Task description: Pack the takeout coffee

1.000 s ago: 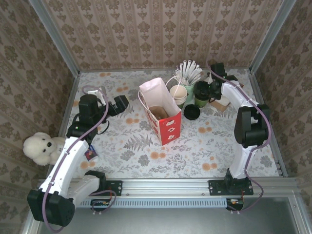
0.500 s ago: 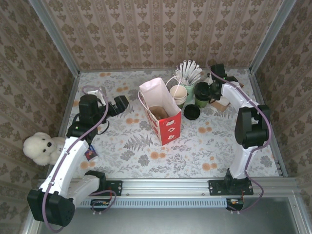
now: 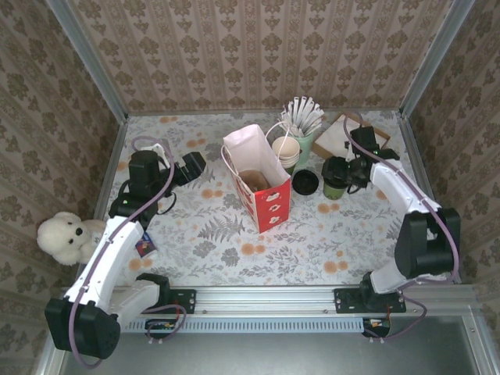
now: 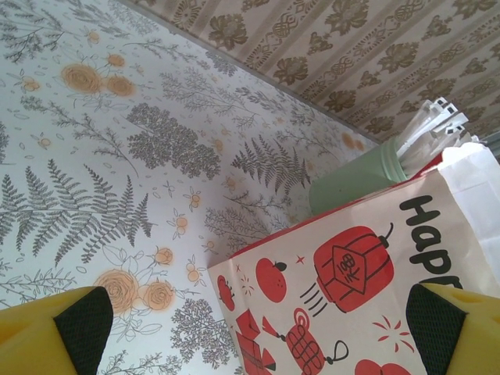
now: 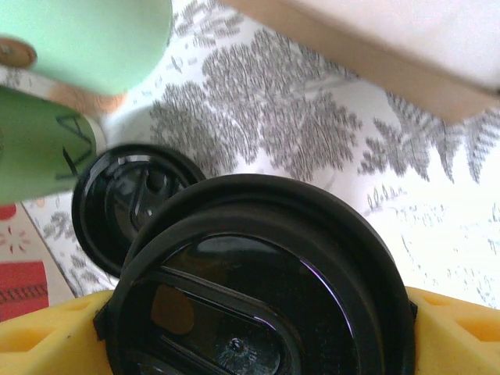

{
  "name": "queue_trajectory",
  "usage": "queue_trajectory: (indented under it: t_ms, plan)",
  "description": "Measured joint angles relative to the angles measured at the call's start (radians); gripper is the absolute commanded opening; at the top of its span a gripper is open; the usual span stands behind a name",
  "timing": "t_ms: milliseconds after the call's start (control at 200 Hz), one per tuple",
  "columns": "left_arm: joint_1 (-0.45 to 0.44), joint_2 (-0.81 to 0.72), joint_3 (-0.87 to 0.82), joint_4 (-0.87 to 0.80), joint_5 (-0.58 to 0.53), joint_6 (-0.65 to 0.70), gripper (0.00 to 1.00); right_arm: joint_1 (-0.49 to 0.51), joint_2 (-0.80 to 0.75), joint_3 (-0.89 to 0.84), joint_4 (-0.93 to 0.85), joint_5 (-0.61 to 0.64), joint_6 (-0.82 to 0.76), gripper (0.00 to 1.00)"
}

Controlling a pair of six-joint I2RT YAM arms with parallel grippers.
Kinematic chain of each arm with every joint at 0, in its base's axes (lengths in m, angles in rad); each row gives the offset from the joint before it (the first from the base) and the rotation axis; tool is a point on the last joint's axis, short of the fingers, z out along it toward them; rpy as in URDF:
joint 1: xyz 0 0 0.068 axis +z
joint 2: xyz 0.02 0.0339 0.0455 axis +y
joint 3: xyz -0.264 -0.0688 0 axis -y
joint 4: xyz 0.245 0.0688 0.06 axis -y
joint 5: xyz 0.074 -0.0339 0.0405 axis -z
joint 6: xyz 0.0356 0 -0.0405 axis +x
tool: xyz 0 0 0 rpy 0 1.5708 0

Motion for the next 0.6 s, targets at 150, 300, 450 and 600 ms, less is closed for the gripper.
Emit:
queue_trajectory:
  t_ms: [150,300,450,600]
  plan:
    - [0.0,0.008,-0.001,0.011,-0.003,-0.024,1.0,0.007,-0.101,-0.1,-0.018,-0.031,0.005,0.84]
    - [0.0,0.02,-0.001,0.023,-0.003,-0.041,1.0,0.039,-0.185,-0.163,-0.02,-0.069,0.024,0.84]
    - [0.0,0.043,0.0,0.03,0.011,-0.056,1.0,0.099,-0.218,-0.192,-0.018,-0.087,0.031,0.84]
    - [0.0,0.068,0.0,0.029,0.016,-0.079,1.0,0.154,-0.219,-0.209,0.003,-0.084,0.05,0.84]
